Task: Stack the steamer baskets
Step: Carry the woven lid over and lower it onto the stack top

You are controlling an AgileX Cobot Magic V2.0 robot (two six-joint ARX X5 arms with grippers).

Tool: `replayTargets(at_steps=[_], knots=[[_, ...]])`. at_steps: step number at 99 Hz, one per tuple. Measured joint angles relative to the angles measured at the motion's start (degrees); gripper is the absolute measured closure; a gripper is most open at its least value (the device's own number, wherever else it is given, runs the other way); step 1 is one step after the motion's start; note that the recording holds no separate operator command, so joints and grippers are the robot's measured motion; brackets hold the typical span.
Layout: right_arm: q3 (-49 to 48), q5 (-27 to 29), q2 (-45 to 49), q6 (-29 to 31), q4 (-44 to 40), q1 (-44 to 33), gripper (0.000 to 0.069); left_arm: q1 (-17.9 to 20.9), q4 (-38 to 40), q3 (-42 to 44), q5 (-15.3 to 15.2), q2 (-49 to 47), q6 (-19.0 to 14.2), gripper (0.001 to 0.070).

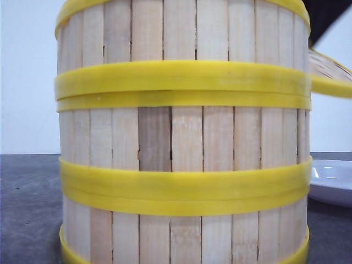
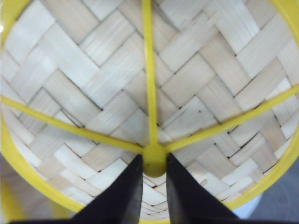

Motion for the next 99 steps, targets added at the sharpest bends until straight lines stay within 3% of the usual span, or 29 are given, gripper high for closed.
replayTargets(at_steps=[42, 72, 99], knots=[[2.7, 1.0, -4.4, 1.5, 0.0, 10.6, 0.0638, 0.0, 0.1, 0.0, 0.0, 0.0, 0.0, 0.0076], [2.8, 3.5, -13.7, 1.9, -0.1, 9.0, 0.0638, 0.0, 0.6, 0.0, 0.0, 0.1, 0.0, 0.0076], [2.8, -6.8, -16.6, 3.2, -0.1, 13.2, 0.0638, 0.0, 0.6, 0.0, 0.0, 0.4, 0.0, 0.0076]])
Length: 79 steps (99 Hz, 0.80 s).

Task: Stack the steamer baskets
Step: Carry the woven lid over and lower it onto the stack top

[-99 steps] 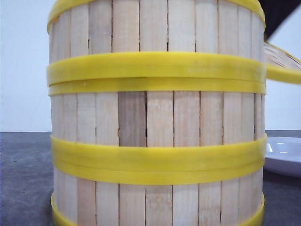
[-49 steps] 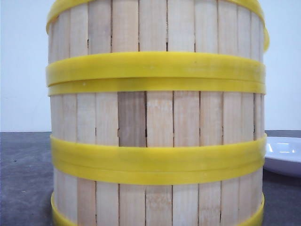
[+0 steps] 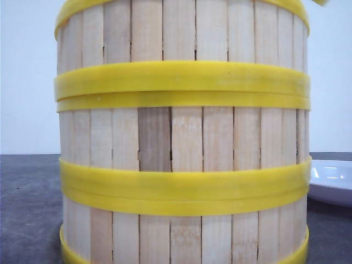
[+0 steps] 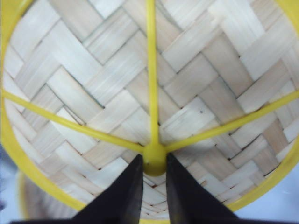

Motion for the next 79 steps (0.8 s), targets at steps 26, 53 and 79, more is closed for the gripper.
replayTargets(at_steps=[26, 53, 79], knots=[[-4.2, -0.1, 0.7, 2.9, 0.0, 10.2, 0.0638, 0.0, -0.5, 0.0, 0.0, 0.0, 0.0, 0.0076], [-13.4, -1.5, 0.9, 5.4, 0.0, 16.8, 0.0639, 0.0, -0.5, 0.0, 0.0, 0.0, 0.2, 0.0077], [-14.1, -0.9, 4.2, 6.5, 0.0, 19.5, 0.0639, 0.0, -0.5, 0.0, 0.0, 0.0, 0.9, 0.0077]])
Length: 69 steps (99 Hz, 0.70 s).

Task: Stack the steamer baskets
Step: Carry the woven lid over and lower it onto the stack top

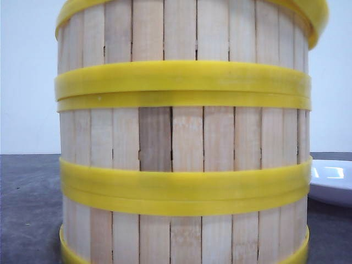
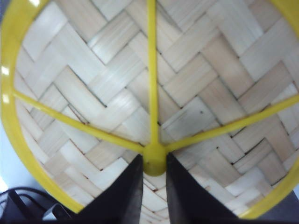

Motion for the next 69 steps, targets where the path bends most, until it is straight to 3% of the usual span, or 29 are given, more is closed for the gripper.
replayTargets(at_steps=[69], knots=[[5.8, 1.0, 9.6, -1.3, 0.0, 1.3, 0.0641, 0.0, 0.0, 0.0, 0.0, 0.0, 0.4, 0.0077]])
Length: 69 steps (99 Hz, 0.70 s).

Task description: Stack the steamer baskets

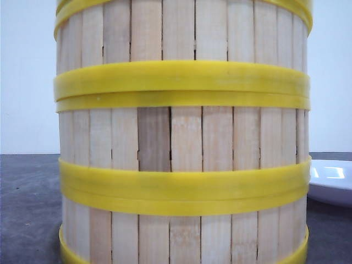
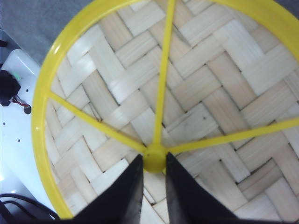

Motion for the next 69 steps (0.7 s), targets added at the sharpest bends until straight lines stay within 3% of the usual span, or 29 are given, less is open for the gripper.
replayTargets(at_steps=[69], knots=[[0.8, 0.4, 1.3, -0.5, 0.0, 0.6, 0.0641, 0.0, -1.8, 0.0, 0.0, 0.0, 0.0, 0.0079]])
